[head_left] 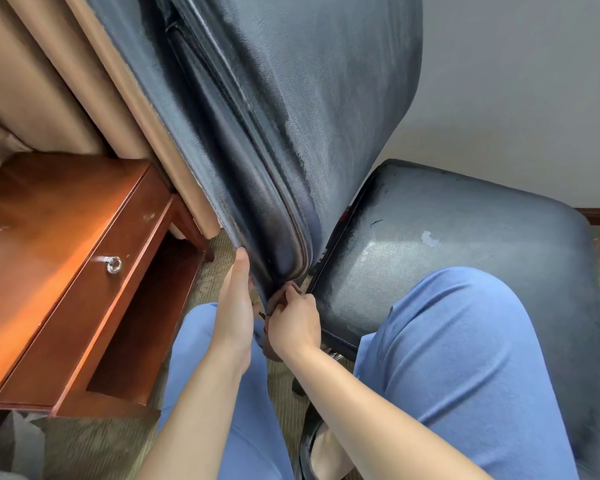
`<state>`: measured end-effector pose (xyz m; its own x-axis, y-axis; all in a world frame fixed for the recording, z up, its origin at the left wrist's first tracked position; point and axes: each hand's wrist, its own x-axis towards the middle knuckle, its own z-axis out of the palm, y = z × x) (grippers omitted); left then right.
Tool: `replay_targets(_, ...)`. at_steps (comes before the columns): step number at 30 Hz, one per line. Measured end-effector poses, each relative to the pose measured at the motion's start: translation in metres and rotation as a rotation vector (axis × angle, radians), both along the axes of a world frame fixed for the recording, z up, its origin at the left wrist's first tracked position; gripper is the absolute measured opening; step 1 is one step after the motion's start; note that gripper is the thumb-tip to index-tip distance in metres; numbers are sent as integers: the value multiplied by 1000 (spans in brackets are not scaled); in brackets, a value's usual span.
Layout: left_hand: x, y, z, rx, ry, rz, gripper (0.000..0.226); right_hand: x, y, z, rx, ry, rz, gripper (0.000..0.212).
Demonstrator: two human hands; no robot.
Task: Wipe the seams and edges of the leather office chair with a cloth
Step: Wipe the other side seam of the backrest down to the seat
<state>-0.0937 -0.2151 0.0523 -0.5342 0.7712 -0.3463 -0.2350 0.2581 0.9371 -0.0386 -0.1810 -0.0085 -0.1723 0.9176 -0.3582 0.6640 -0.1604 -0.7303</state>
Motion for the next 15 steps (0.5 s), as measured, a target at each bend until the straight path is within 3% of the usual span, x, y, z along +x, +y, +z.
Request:
replay_targets(4, -2, 1, -1, -16, -1, 14, 51, 1, 7, 2, -83, -32, 12, 30)
replay_targets(10, 1, 2, -3, 11, 0, 22, 51, 8, -1, 3, 41, 28, 46, 20)
replay_targets(15, 1, 2, -6, 14, 12, 22, 72, 5, 13, -8, -105, -39, 47, 31)
